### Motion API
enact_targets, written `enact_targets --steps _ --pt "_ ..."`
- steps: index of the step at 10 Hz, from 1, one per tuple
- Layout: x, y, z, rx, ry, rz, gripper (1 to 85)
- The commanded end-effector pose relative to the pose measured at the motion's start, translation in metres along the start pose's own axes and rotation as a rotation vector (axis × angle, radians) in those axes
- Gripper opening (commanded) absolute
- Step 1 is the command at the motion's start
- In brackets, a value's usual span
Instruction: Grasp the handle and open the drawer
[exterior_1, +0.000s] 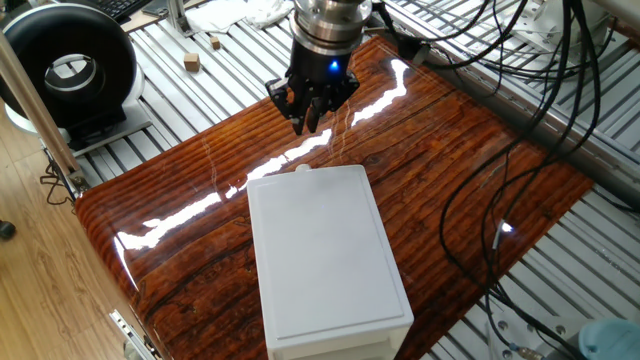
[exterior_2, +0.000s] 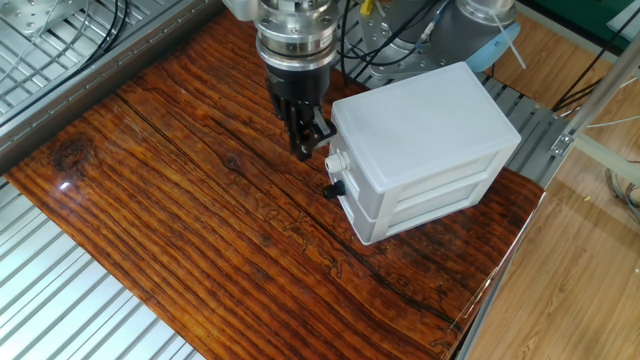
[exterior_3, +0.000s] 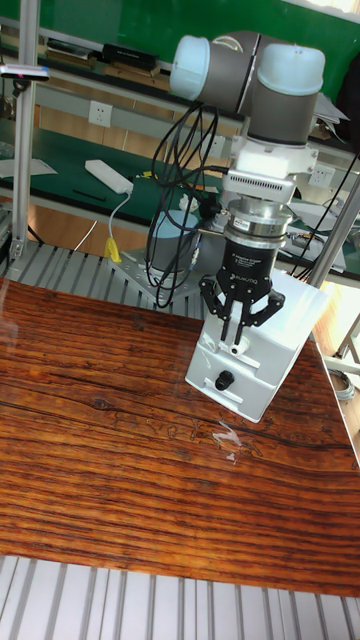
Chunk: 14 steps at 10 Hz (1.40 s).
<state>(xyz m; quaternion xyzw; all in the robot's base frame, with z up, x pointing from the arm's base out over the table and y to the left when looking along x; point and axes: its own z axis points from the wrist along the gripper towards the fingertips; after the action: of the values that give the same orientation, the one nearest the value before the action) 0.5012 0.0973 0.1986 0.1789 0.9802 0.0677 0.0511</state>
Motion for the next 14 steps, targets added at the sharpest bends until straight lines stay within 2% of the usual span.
enact_targets --steps 1,5,7,12,14 --pt "0.008 0.006 0.006 -0.009 0.001 0.021 25.0" --pt "0.013 0.014 0.011 -0.039 -0.001 0.039 25.7" --pt "0.012 0.015 0.013 -0.054 -0.008 0.027 32.3" --pt "0.024 0.006 0.020 -0.035 0.024 0.018 32.3" --pt "0.029 0.003 0.025 -0.033 0.025 0.019 31.7"
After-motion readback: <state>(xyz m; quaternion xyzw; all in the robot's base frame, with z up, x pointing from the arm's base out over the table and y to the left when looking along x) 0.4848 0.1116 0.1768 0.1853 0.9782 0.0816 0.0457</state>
